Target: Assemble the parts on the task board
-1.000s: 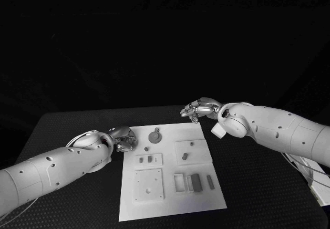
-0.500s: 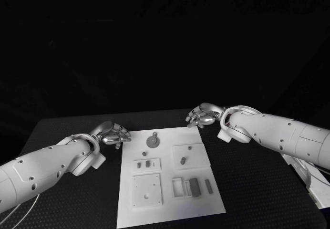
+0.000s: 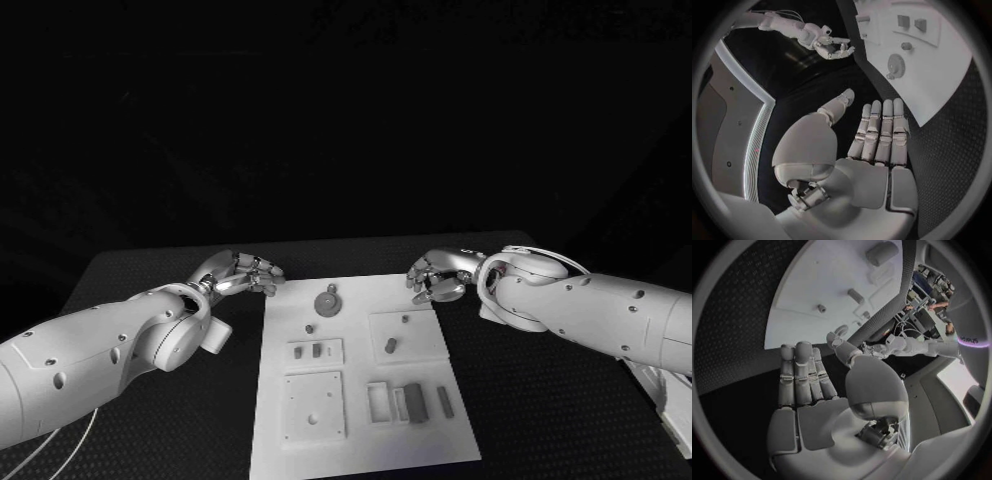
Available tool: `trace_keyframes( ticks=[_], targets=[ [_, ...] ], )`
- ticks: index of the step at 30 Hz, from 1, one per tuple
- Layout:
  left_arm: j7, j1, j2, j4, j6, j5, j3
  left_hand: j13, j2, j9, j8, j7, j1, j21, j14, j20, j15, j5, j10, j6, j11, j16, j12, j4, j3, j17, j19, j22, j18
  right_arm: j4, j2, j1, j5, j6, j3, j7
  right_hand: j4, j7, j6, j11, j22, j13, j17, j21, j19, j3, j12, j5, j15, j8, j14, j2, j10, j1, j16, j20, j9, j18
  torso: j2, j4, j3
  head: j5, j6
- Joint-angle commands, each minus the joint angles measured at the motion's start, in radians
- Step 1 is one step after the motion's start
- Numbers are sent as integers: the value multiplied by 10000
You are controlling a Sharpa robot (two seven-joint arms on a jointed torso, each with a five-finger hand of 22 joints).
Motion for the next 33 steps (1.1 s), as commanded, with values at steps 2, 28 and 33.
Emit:
trace_keyframes(
  ticks=[2, 28, 33],
  targets=[
    [519, 13, 4, 96, 189, 592, 6, -116, 51, -16, -33, -9, 5, -102, 69, 5, 6, -20, -29, -69, -8, -179, -1, -9, -97, -32, 3, -129, -129, 439, -92, -20, -1662, -42, -108, -539, 0, -9, 259, -15, -15, -84, -16, -26, 160, 26, -153, -53, -69, 136, 131, -59, 482, -40, -94, -35, -37, 315, 9, -6, 6, 42, -69],
    [633, 12, 123, 130, 194, 638, 6, -305, 118, -42, 43, 71, 39, -177, 229, 35, 74, -18, 265, 23, 65, -491, 63, 37, -233, -8, 238, -297, -48, 675, 380, -296, -3259, -715, -548, -1673, -32, -75, 572, -131, -8, -301, 46, -21, 545, 6, -711, -55, -193, 231, 542, -240, 1118, 71, -170, -237, -241, 315, 20, 19, 5, 141, -235],
    [631, 12, 130, 130, 205, 638, 6, -321, 121, -48, 42, 88, 41, -183, 238, 41, 80, -18, 276, 20, 81, -511, 61, 41, -240, -1, 248, -307, -40, 642, 480, -371, -3304, -750, -559, -1680, -42, -80, 589, -142, 2, -318, 71, -7, 598, 4, -768, -55, -204, 236, 596, -225, 1178, 143, -152, -261, -266, 315, 19, 20, 3, 168, -257]
  ],
)
